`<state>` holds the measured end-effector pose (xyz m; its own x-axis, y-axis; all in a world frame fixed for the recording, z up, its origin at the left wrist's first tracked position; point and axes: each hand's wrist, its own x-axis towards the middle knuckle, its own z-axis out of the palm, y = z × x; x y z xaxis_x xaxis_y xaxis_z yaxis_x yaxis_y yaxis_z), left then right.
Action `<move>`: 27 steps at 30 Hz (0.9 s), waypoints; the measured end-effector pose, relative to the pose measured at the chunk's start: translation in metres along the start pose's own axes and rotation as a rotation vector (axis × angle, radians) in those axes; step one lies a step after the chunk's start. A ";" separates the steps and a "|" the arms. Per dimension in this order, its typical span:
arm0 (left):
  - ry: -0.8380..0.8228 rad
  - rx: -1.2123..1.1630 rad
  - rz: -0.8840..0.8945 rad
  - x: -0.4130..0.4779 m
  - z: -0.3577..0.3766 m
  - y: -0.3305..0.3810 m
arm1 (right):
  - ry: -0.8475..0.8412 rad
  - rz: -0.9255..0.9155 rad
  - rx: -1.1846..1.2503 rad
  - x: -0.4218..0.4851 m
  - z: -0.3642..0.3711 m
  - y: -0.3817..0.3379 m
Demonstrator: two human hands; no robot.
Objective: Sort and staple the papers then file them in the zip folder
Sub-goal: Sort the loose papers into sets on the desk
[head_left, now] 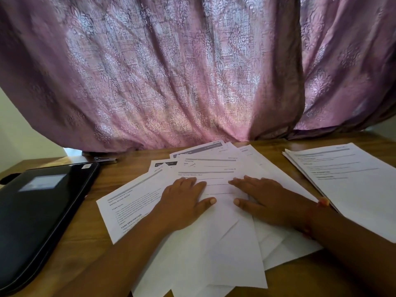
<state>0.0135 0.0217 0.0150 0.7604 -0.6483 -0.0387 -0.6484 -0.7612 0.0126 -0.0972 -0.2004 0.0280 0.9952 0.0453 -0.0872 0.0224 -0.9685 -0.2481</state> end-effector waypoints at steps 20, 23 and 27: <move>0.028 -0.009 -0.053 0.013 0.006 -0.008 | 0.052 0.116 -0.006 0.005 -0.002 0.004; 0.039 -0.014 -0.066 0.016 0.009 -0.014 | 0.060 0.089 0.027 0.004 -0.007 0.007; 0.053 -0.021 -0.059 0.015 0.008 -0.013 | 0.173 0.086 0.014 -0.001 -0.014 0.012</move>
<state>0.0328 0.0218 0.0063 0.7984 -0.6021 0.0127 -0.6021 -0.7977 0.0331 -0.0962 -0.2160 0.0387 0.9949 -0.0818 0.0585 -0.0639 -0.9634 -0.2603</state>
